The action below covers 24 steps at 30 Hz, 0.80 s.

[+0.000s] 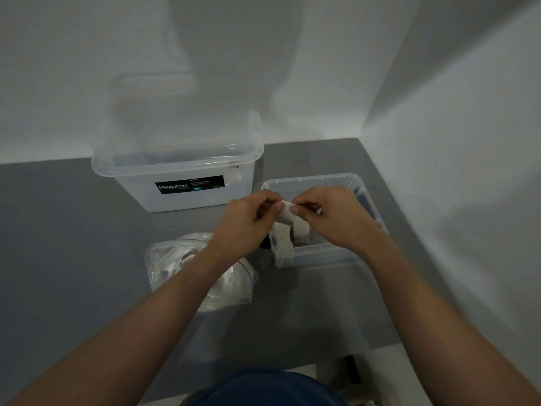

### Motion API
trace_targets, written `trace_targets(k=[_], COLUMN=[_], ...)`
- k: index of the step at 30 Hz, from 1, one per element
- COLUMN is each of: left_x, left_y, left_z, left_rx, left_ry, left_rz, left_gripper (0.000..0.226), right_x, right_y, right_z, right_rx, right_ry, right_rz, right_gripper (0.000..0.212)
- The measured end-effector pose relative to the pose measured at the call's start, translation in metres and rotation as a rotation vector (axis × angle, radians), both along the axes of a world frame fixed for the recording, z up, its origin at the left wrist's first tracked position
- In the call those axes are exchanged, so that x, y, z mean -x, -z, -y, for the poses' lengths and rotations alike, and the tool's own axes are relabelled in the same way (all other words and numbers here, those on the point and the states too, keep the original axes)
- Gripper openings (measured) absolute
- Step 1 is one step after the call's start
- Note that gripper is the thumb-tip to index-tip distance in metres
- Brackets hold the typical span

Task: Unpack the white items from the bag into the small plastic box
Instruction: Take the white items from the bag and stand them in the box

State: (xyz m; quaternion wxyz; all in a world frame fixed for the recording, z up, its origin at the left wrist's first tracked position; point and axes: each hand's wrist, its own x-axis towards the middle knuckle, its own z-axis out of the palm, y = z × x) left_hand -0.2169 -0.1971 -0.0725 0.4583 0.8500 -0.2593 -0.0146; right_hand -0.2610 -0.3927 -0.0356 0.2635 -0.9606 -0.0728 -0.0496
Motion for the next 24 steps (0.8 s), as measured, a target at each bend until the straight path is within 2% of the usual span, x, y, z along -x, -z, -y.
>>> trace_targets(k=[2,5,8,14,20,24], left_x=[0.0,-0.001,0.001,0.005,0.003,0.003], left_y=[0.0,0.004,0.01,0.006,0.002,0.004], left_z=[0.0,-0.004,-0.008,-0.007,-0.005,-0.005], left_rx=[-0.013,-0.297,-0.513,-0.615,-0.691,-0.701], left_ry=[-0.009,0.043,0.109,0.112,0.119,0.12], left_rz=[-0.033,-0.087,-0.097,-0.048,-0.016,-0.006], left_gripper=[0.034,0.089,0.115,0.118,0.117,0.117], right_x=[-0.001,-0.009,-0.017,-0.03,-0.052,-0.056], right_y=[0.002,0.013,0.031,0.059,0.08,0.088], right_z=[0.005,0.023,0.04,0.046,0.042,0.041], right_rx=[-0.019,0.015,0.057,0.18,0.368,0.421], right_ry=[0.039,0.115,0.165,0.015,0.011,0.017], right_rz=[0.026,0.011,-0.12,-0.458,-0.497,-0.516], right_gripper=[0.017,0.019,0.017,0.018,0.018,0.018])
